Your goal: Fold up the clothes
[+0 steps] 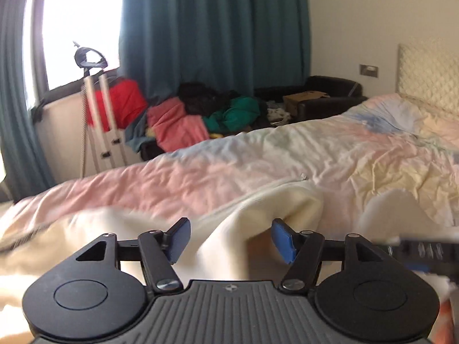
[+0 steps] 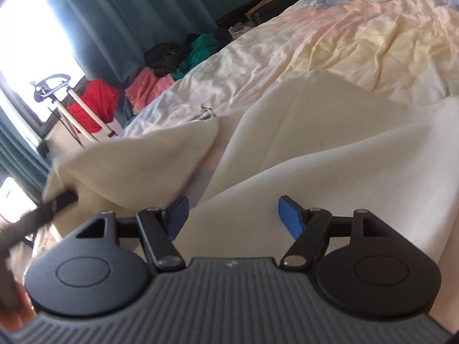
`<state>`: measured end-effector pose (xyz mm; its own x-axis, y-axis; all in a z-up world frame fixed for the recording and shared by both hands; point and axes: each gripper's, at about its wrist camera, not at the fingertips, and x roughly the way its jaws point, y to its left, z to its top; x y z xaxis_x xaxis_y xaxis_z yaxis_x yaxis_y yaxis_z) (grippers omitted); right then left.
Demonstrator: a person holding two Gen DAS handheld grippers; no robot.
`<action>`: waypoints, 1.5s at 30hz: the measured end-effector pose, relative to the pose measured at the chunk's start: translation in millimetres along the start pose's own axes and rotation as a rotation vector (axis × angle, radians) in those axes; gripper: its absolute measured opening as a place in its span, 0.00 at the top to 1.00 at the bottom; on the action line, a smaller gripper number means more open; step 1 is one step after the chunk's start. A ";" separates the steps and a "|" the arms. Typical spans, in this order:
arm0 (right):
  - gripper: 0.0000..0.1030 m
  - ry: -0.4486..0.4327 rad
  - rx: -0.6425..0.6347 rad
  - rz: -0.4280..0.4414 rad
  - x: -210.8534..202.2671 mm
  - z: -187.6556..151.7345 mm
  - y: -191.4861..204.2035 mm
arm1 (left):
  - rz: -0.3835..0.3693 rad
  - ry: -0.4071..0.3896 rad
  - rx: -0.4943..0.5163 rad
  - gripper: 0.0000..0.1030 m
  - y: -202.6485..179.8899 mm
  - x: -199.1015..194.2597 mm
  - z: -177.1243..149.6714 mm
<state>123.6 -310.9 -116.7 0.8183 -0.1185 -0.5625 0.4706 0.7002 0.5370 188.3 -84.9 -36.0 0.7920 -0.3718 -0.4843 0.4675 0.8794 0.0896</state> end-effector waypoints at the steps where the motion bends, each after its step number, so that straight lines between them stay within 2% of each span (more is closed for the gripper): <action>1: 0.30 0.006 0.008 0.028 0.1 0.0 0.1 | 0.015 0.000 -0.021 0.33 5.0 -16.5 -11.7; 4: 0.30 0.038 0.032 0.117 2.8 -2.0 1.7 | 0.095 -0.006 -0.103 0.26 20.3 -71.9 -46.3; 6: 0.30 0.062 0.044 0.159 4.5 -4.4 3.1 | 0.115 -0.010 -0.178 0.24 33.3 -103.9 -65.5; 9: 0.30 0.104 0.081 0.213 7.8 -6.7 2.3 | 0.169 -0.017 -0.273 0.23 49.6 -132.3 -84.8; 11: 0.31 0.128 0.117 0.228 9.3 -7.5 -1.0 | 0.195 -0.027 -0.395 0.23 63.9 -146.0 -91.7; 15: 0.31 0.206 0.262 0.300 12.7 -10.2 -12.8 | 0.140 -0.043 -0.586 0.20 86.2 -153.7 -96.7; 19: 0.31 0.280 0.351 0.358 12.2 -19.4 -12.2 | 0.122 -0.040 -0.635 0.20 93.9 -150.5 -106.7; 23: 0.30 0.407 0.432 0.498 24.7 -40.6 3.9 | 0.118 -0.027 -0.716 0.20 107.8 -149.5 -116.1; 25: 0.30 0.427 0.445 0.520 36.5 -46.2 14.7 | 0.097 -0.035 -0.765 0.19 117.9 -144.7 -121.3; 27: 0.30 0.398 0.432 0.516 49.8 -43.5 24.3 | 0.099 -0.032 -0.817 0.19 127.8 -141.0 -126.8; 30: 0.30 0.302 0.442 0.458 67.7 -28.2 28.2 | 0.081 -0.021 -0.911 0.19 141.3 -133.4 -133.4; 33: 0.30 0.162 0.473 0.382 77.5 -6.1 26.8 | 0.064 -0.027 -0.967 0.19 150.9 -130.1 -140.1; 36: 0.30 0.021 0.512 0.347 80.2 20.6 23.6 | 0.089 -0.024 -0.964 0.19 152.9 -126.8 -141.5; 38: 0.29 -0.054 0.517 0.326 74.5 37.2 22.1 | 0.078 -0.011 -0.976 0.19 154.5 -122.3 -143.6; 40: 0.30 -0.118 0.513 0.370 64.2 46.0 17.8 | 0.065 -0.007 -0.987 0.19 154.7 -118.1 -144.4; 44: 0.30 -0.064 0.412 0.324 60.5 50.6 15.3 | 0.060 0.004 -0.977 0.19 152.9 -108.1 -143.6; 45: 0.30 -0.020 0.379 0.266 64.6 49.1 12.4 | 0.063 0.008 -0.970 0.19 151.9 -106.6 -143.3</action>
<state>198.5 -344.5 -115.5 0.9315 0.0139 -0.3636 0.3277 0.4022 0.8549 118.6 130.9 -95.5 0.7999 -0.3172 -0.5095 -0.1053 0.7616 -0.6395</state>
